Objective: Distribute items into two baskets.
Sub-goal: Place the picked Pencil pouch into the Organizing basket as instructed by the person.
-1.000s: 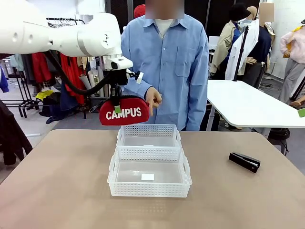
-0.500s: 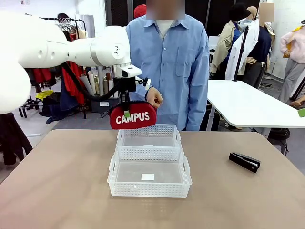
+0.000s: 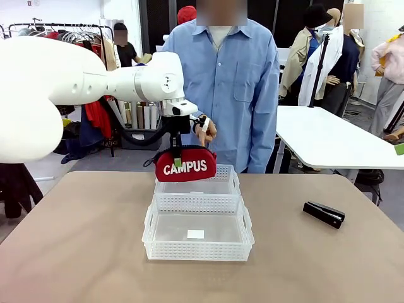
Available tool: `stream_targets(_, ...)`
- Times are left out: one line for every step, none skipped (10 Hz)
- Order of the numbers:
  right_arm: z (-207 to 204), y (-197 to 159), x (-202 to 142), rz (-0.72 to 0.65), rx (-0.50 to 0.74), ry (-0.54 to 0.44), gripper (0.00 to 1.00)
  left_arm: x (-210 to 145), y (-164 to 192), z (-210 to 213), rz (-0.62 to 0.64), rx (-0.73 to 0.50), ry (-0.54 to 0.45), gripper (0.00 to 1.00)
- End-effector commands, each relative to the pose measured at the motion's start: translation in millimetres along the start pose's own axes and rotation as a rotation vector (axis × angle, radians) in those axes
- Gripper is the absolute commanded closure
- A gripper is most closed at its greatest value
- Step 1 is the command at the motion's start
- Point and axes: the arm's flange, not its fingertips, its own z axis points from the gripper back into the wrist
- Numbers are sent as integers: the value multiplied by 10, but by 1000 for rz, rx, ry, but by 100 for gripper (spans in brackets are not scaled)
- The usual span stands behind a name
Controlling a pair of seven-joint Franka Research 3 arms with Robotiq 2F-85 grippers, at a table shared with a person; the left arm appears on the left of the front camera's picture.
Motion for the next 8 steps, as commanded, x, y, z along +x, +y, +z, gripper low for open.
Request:
stream_targets(9, -6, -2, 0, 16, -11, 0, 58, 120, -34, 22, 22, 35, 100)
stream_targets(9, -6, -2, 0, 16, -11, 0, 69, 147, -107, 20, 11, 18, 100)
stream_targets(9, -6, -2, 0, 16, -11, 0, 94, 162, -188, 17, -2, 10, 100)
stream_targets(9, -6, -2, 0, 16, -11, 0, 125, 165, -274, 10, -13, 14, 100)
stream_targets(9, -6, -2, 0, 16, -11, 0, 152, 167, -328, 3, -16, 22, 100)
stream_targets(9, -6, -2, 0, 16, -11, 0, 173, 168, -381, -1, -9, 30, 100)
stream_targets(9, -6, -2, 0, 16, -11, 0, 182, 170, -447, -14, -6, 38, 100)
stream_targets(9, -6, -2, 0, 16, -11, 0, 188, 173, -489, -22, -9, 35, 100)
